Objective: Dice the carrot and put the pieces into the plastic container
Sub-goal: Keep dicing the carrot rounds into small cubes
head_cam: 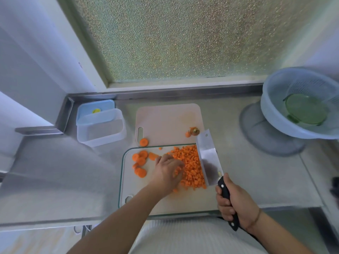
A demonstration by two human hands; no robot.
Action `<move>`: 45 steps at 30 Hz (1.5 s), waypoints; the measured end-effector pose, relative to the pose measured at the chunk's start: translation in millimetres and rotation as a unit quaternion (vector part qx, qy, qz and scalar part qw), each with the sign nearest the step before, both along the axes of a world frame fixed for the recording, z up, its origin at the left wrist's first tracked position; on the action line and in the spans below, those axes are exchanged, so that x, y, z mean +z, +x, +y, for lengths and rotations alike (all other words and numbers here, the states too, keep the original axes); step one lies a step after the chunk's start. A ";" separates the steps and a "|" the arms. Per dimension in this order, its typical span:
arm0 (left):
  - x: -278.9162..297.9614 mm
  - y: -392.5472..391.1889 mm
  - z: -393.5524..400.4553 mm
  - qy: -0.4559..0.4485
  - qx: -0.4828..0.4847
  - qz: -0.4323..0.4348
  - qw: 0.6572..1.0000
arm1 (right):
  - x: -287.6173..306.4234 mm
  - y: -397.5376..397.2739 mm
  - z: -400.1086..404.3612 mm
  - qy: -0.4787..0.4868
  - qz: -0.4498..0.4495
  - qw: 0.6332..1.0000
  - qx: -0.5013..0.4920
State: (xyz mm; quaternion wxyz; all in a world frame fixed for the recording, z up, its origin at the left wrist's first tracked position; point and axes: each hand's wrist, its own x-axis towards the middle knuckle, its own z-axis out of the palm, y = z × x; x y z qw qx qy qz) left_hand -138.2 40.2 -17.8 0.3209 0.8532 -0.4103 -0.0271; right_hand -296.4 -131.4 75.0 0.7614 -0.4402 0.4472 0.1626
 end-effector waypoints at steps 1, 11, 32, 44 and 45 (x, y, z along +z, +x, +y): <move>-0.1 3.4 -1.6 0.008 0.008 0.002 1.000 | 0.6 0.7 0.2 -0.004 0.001 1.000 0.003; -22.8 21.3 51.1 0.079 -0.333 -0.178 0.923 | -4.0 0.3 6.9 -0.018 0.006 0.999 0.033; -39.6 14.2 95.2 0.076 -0.220 -0.165 0.958 | -17.6 -2.3 31.0 -0.153 0.023 0.958 0.242; -45.8 -17.9 66.9 -0.001 -0.018 -0.104 0.994 | -41.2 -4.2 55.0 -0.277 -0.002 0.918 0.283; -44.6 -22.0 62.6 0.003 0.018 -0.117 0.993 | -43.9 -3.8 59.2 -0.319 -0.016 0.901 0.294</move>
